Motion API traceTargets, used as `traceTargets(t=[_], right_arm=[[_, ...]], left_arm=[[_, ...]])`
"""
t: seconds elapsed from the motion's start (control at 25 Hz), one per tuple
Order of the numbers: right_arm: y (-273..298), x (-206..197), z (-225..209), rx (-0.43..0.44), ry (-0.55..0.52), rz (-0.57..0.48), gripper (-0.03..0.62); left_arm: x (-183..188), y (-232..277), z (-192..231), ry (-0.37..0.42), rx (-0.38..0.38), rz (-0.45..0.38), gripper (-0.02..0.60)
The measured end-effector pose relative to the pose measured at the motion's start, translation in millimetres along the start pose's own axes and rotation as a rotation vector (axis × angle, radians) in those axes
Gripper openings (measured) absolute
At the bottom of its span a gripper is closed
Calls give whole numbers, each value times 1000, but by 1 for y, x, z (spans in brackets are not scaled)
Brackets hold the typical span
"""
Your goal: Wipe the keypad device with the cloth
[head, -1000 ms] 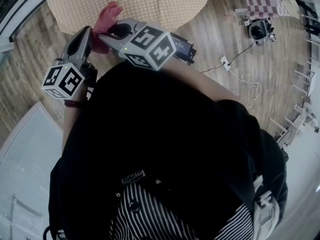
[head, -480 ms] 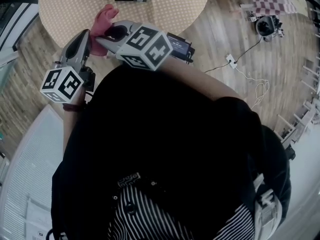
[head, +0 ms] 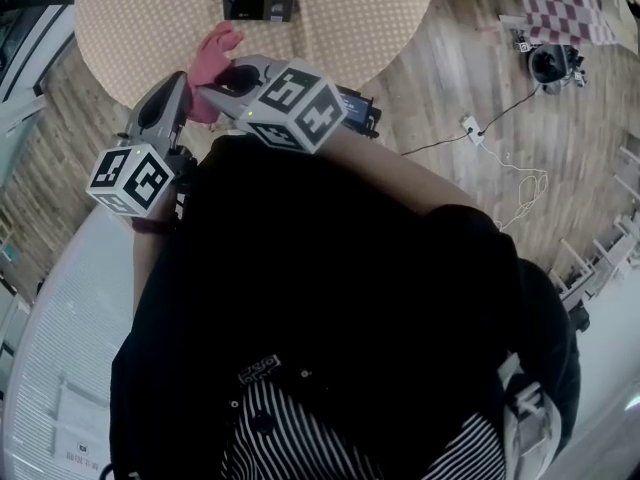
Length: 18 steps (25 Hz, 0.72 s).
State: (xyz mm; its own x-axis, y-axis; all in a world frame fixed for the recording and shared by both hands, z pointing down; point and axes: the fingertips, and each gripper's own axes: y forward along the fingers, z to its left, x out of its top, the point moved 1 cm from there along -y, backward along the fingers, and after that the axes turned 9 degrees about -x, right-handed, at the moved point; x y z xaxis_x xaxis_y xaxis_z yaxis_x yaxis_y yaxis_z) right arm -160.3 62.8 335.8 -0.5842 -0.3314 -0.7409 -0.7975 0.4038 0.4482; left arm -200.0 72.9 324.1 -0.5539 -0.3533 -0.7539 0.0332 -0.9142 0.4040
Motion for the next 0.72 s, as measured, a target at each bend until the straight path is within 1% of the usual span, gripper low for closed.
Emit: traceTargets(t=[0.16,0.32,0.44,0.6,0.72], right_arm=[[2,-1,-2,1,25,-12,43],[10,-2,-1,-35,42,-30,43],[11,-2,-11,-94,57,-48,43],[7,4,-41,-170,92,-69,43],[6,11,-57,-242,141,-94,43]], left_arm=[[1,2,-1,36,-15,47,5],[1,1,4,69,-54,89,5],[2,14,8,91,-116,125,5],[9,48,10,121,-194,174,5],[17,65,11,143,-280,214,5]])
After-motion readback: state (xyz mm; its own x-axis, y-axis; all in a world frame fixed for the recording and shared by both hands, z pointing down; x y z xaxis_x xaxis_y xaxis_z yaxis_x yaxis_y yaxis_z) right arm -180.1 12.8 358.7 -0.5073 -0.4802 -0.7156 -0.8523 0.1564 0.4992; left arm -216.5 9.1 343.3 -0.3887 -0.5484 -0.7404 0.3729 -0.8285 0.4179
